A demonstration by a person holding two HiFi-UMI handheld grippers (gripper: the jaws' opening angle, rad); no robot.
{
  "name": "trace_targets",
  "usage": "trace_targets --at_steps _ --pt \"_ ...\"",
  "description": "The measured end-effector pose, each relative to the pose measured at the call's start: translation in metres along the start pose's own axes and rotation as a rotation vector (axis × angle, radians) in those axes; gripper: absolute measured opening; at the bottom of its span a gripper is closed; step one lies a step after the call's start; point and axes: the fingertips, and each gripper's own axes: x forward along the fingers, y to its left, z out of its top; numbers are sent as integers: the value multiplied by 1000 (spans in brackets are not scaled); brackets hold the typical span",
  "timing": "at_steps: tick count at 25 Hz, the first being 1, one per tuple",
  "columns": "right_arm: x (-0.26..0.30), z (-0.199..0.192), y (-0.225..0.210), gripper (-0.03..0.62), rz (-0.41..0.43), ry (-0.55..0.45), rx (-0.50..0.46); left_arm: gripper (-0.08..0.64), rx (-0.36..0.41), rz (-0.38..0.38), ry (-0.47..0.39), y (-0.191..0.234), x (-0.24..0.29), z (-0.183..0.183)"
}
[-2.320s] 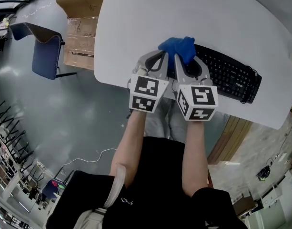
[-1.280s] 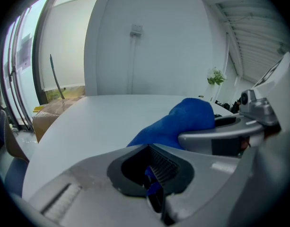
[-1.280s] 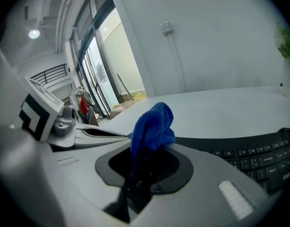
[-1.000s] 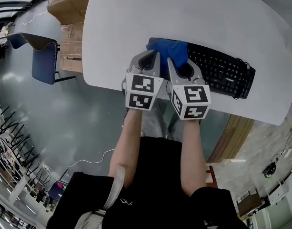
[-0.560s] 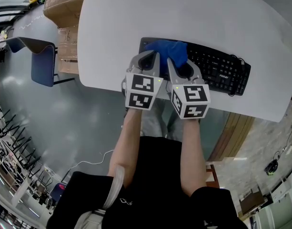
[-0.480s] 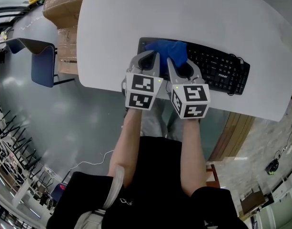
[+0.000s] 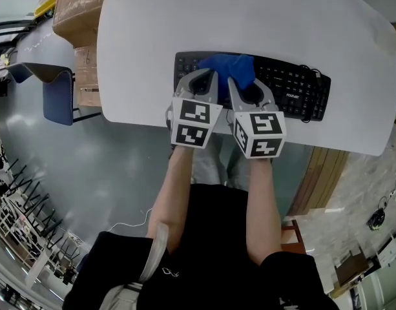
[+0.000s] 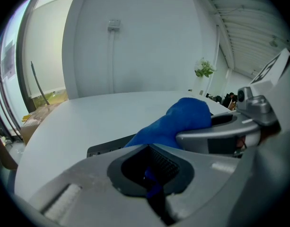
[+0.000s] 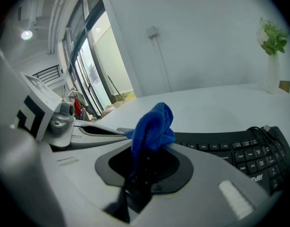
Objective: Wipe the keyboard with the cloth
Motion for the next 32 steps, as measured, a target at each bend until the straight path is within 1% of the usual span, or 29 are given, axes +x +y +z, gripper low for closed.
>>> trace_targets --at_steps 32 --pt "-43 -8 -70 86 -68 -22 73 -4 72 -85 37 -74 32 20"
